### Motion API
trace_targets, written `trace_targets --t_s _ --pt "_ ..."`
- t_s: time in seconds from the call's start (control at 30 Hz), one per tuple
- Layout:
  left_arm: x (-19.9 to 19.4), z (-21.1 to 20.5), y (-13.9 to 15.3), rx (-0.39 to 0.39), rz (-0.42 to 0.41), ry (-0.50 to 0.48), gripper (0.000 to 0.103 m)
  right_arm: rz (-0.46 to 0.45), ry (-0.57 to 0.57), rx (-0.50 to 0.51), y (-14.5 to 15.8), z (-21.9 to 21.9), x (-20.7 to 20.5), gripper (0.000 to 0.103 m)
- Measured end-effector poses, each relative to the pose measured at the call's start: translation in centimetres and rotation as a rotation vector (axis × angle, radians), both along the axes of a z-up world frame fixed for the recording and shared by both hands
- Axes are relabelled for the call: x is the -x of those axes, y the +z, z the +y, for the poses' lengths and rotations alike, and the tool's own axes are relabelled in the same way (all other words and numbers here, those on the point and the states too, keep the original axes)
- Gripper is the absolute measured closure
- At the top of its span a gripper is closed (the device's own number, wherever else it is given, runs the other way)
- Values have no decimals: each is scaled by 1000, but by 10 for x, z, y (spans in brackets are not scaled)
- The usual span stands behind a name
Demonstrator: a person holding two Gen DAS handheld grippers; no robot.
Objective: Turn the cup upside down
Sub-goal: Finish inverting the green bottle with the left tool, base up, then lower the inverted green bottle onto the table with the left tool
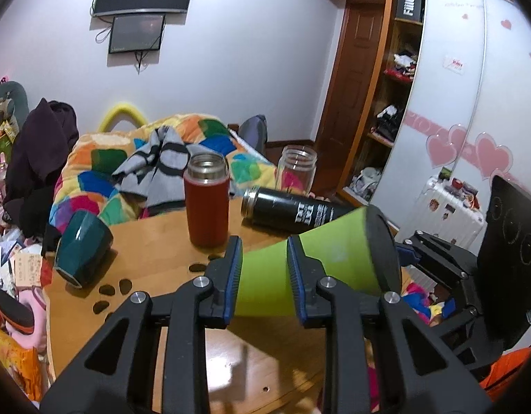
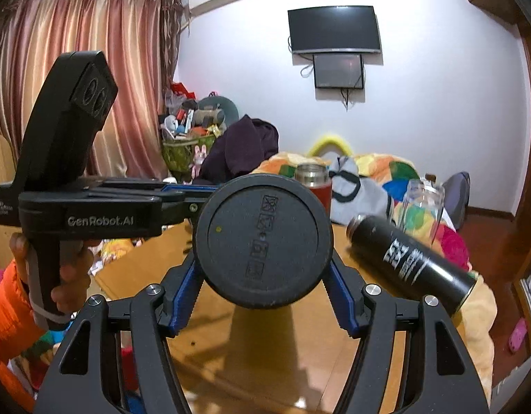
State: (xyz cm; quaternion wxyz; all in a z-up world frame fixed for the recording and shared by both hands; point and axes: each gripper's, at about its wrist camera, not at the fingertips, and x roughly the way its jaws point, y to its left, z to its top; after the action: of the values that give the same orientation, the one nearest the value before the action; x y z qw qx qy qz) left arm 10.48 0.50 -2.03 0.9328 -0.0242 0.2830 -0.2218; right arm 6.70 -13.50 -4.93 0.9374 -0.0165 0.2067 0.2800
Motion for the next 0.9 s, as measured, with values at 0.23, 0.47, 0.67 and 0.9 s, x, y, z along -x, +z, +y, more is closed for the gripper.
trace_targets --t_s 0.23,0.47,0.67,0.9 --pt "-3 4 15 11 -35 17 78 22 -9 -23 15 7 -22 41" --pt "-25 18 19 24 -15 61 80 48 -9 -19 23 17 -45 41" --pt "-40 34 9 58 23 99 80 62 -2 -9 25 28 -64 41" --pt "-49 52 -1 81 56 125 80 63 0 31 26 49 -82 41"
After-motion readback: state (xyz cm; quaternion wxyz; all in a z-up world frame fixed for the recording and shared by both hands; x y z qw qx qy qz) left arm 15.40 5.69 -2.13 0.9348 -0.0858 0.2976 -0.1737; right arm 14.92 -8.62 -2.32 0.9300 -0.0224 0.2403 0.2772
